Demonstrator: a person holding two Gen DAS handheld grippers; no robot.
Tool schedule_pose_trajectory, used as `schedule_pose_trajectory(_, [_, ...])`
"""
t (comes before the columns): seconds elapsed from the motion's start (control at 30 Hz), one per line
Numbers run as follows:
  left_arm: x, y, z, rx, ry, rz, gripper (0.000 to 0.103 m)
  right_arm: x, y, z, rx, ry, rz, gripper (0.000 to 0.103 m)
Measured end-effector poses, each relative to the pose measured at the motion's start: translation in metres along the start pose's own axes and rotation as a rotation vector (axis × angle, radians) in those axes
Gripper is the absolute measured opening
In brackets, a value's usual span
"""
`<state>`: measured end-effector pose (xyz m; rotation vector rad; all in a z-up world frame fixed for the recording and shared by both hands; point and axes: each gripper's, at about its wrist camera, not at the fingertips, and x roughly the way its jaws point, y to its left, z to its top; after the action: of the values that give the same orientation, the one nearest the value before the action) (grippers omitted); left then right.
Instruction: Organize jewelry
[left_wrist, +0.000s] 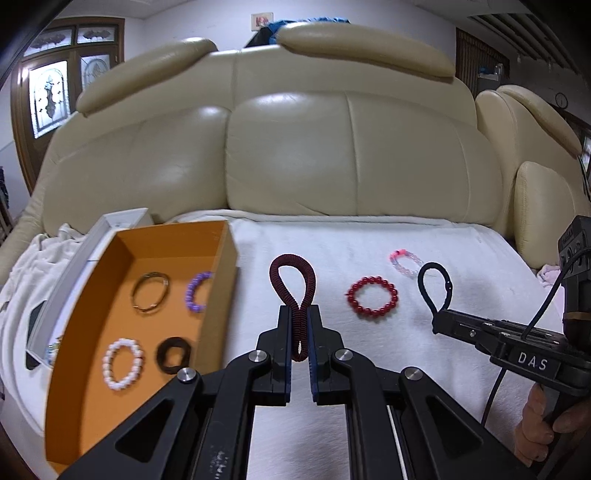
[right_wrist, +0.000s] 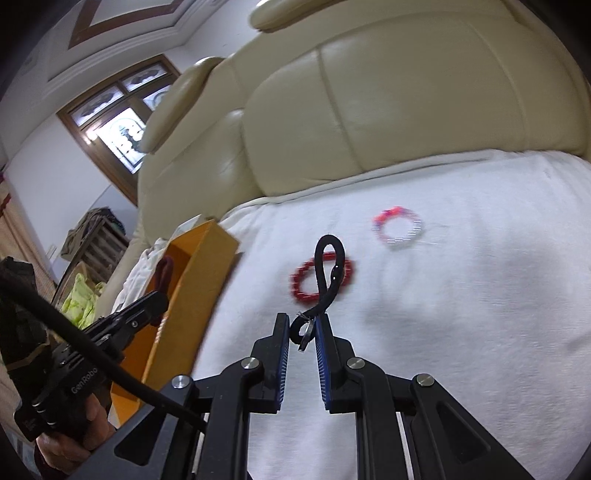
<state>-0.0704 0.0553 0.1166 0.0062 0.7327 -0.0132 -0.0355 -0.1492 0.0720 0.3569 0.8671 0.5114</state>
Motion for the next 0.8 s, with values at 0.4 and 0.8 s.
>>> schedule_pose_trajectory(0.4, [-0.014,0.036,-0.002,-0.042,-0.036,0.116,0.008,0.027,0.069,-0.010,-0.153,0.020,0.121,0.016])
schedule_pose_trajectory(0.8, [0.004,0.029,-0.002,-0.020,0.001,0.079,0.008,0.035,0.076,-0.008,-0.160,0.036,0.133,0.016])
